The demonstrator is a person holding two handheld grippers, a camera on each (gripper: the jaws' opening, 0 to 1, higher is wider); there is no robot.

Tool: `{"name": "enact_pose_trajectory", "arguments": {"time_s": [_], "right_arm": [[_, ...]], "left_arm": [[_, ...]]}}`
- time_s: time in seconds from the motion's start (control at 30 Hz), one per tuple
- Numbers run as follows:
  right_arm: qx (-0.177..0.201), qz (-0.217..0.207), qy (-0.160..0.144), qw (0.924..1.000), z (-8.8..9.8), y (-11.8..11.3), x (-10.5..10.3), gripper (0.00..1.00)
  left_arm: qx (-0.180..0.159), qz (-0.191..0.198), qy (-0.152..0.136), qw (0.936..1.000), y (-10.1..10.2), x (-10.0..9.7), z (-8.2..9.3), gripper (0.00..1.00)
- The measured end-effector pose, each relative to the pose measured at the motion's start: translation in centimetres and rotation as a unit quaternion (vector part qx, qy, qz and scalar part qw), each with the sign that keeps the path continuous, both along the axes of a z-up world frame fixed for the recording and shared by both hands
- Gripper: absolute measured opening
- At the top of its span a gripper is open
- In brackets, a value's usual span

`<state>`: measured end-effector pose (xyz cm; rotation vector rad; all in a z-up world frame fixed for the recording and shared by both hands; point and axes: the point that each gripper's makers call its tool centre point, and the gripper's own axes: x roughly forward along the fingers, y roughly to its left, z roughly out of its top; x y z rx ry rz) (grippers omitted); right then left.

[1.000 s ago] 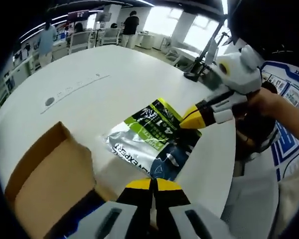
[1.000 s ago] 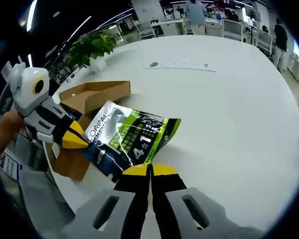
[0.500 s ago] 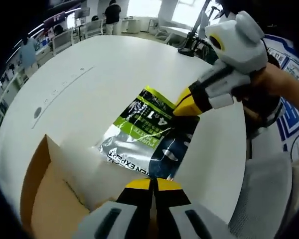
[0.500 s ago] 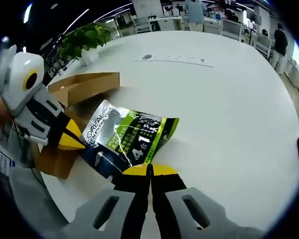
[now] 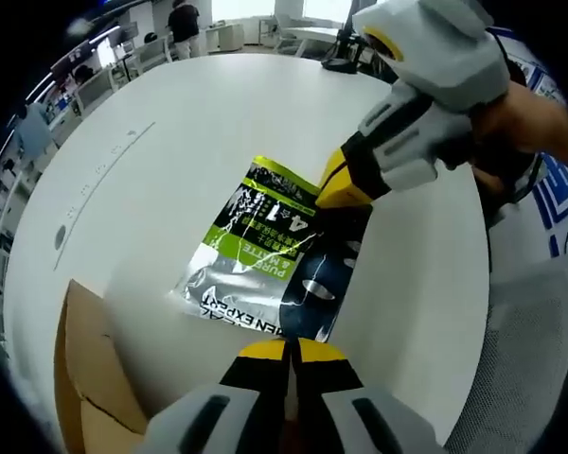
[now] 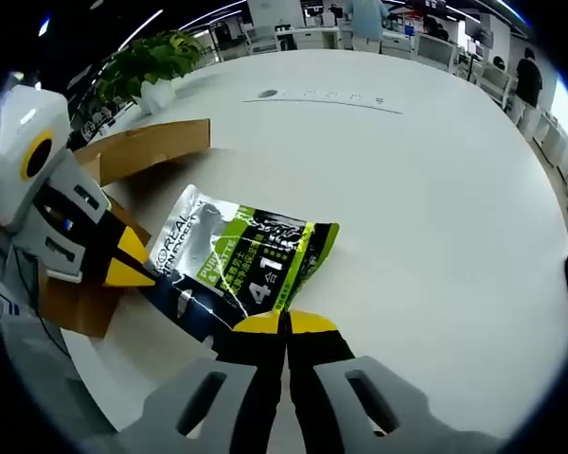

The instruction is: Operate the shoe box by opening the lid, removing the specified soft item, and placing it in the target area until the item is outside and the box remains undamaged.

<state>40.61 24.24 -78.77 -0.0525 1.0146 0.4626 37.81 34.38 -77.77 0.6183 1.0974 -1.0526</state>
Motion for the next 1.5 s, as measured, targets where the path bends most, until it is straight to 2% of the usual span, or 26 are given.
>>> {"name": "enact_pose_trajectory", "arguments": {"time_s": [0.33,0.57,0.63,0.83,1.13,1.27,1.5], "right_arm": [[0.002,-0.003,-0.007,1.0,-0.1,-0.2,0.6,0.0],[-0.004,-0.003,-0.012,0.9999,-0.2,-0.4,0.5,0.0],[-0.01,0.003,-0.015,0.9998,-0.2,-0.4,0.5,0.0],[-0.021,0.013,-0.019,0.9995,-0.3,-0.5,0.6,0.0],[-0.049,0.026,-0.029,0.998,-0.2,-0.9,0.6,0.05],[-0.075,0.033,-0.043,0.9957,-0.1,-1.6,0.7,0.12],[-0.085,0.026,-0.048,0.9949,0.6,-2.2,0.4,0.23]], "left_arm": [[0.013,-0.013,-0.013,0.9997,0.3,0.0,-0.7,0.05],[0.025,-0.058,-0.062,0.9961,0.6,0.1,-0.1,0.13],[0.025,-0.064,-0.067,0.9954,0.7,0.0,0.2,0.14],[-0.003,-0.042,-0.077,0.9961,0.8,0.2,1.9,0.18],[-0.058,0.001,-0.07,0.9959,0.6,-0.3,4.0,0.21],[-0.077,0.015,-0.07,0.9944,0.6,-0.3,4.9,0.22],[-0.105,0.035,-0.07,0.9914,0.9,-0.8,6.1,0.27]]}}
